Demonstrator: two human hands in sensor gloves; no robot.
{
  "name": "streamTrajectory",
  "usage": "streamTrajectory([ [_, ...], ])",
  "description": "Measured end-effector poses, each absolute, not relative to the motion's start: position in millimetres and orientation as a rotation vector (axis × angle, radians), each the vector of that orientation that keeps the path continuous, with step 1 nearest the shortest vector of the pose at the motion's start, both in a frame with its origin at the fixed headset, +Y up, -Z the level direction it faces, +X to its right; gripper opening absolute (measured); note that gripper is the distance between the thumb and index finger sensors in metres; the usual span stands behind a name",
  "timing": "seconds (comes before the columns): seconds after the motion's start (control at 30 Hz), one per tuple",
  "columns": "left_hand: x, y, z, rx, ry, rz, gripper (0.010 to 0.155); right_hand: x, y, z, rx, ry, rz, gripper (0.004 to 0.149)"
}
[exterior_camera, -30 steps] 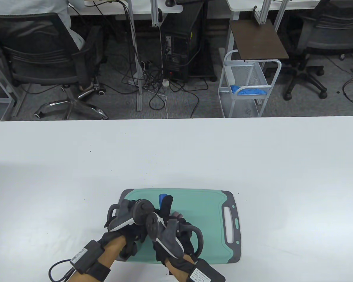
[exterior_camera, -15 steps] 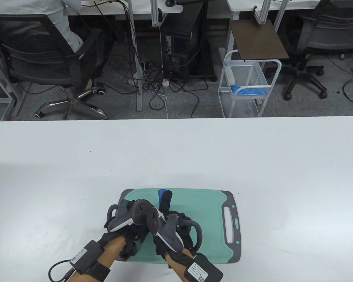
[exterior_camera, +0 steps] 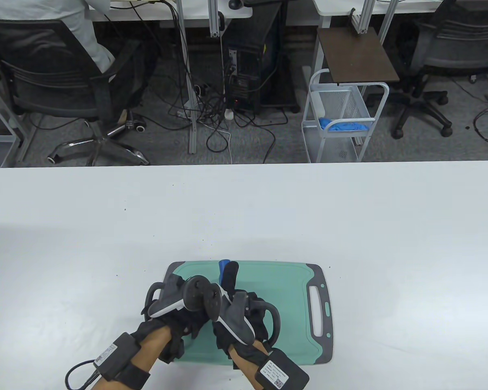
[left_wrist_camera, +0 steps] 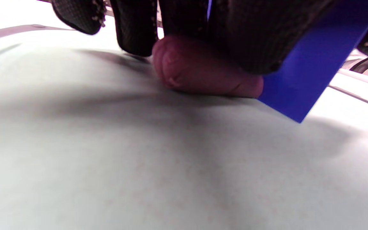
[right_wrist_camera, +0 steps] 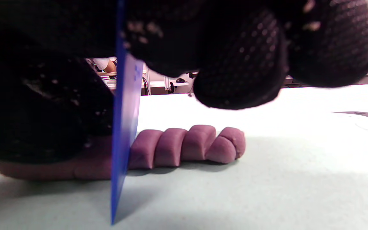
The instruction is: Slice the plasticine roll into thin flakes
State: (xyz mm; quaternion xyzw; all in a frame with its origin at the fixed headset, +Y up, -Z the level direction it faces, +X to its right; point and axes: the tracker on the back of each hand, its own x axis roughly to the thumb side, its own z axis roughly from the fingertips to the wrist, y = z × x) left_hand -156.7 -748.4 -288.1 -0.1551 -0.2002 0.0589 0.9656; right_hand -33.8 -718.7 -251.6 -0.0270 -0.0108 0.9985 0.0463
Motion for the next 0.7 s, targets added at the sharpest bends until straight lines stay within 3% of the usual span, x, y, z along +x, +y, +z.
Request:
streamTrajectory([
  [0.7,-157.2,-747.9,-284.7,-0.176,-0.387,0.100,0.060,-22.5,-700.8,-230.1,-0.057,0.005,3.008,0.085],
])
